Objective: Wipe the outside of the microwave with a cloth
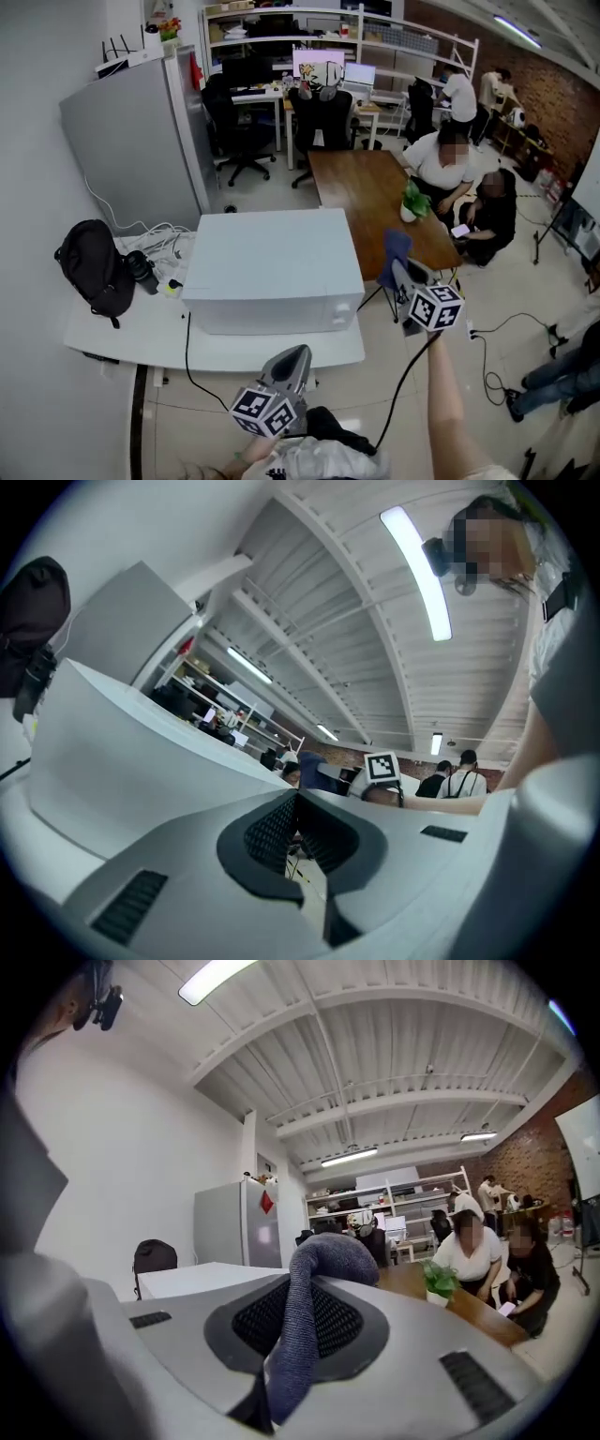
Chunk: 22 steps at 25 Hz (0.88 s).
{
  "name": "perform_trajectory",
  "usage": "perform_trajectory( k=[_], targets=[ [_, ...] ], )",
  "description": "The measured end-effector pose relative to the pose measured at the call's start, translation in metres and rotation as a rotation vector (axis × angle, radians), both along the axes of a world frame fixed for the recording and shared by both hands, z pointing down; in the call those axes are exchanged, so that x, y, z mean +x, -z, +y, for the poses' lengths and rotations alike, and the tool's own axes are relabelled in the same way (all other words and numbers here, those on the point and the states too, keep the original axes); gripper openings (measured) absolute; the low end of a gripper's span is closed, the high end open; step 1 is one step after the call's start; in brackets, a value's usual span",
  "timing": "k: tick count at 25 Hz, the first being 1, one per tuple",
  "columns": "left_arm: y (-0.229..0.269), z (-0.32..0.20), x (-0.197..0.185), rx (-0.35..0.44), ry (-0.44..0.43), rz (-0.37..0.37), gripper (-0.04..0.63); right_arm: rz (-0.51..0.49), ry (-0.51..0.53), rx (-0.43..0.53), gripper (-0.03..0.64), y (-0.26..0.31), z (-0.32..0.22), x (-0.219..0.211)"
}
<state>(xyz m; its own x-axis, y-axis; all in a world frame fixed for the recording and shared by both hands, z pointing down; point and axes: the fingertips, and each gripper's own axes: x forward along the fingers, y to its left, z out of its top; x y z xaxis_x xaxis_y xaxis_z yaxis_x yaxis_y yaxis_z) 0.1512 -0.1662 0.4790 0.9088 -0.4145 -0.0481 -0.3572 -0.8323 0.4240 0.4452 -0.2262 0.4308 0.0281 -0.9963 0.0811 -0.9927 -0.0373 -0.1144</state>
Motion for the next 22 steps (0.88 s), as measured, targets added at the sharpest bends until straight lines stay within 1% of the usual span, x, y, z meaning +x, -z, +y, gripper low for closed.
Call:
perform_trajectory(
  k=[3, 6, 9, 12, 14, 16, 22],
  targets=[
    [0.004, -0.014, 0.035, 0.020, 0.047, 0.003, -0.011, 0.024, 0.112, -0.040, 0.075, -0.001, -0.060, 0.018],
    [0.006, -0.026, 0.056, 0.029, 0.118, -0.006, -0.011, 0.028, 0.210, -0.074, 0.075, -0.009, -0.110, 0.022],
    [-0.001, -0.032, 0.063, 0.017, 0.172, -0.030, -0.011, 0.013, 0.289, -0.133, 0.075, -0.032, -0.145, 0.023],
    [-0.010, -0.041, 0.060, -0.007, 0.233, -0.055, -0.011, -0.035, 0.353, -0.203, 0.075, -0.062, -0.168, 0.019],
    [-0.011, -0.050, 0.057, -0.014, 0.272, -0.064, -0.011, -0.066, 0.365, -0.242, 0.074, -0.082, -0.179, 0.020],
    [-0.009, -0.056, 0.059, -0.005, 0.286, -0.073, -0.011, -0.082, 0.353, -0.295, 0.074, -0.110, -0.184, 0.024],
    [-0.003, -0.060, 0.069, 0.022, 0.266, -0.087, -0.011, -0.126, 0.321, -0.500, 0.074, -0.207, -0.177, 0.023]
  ],
)
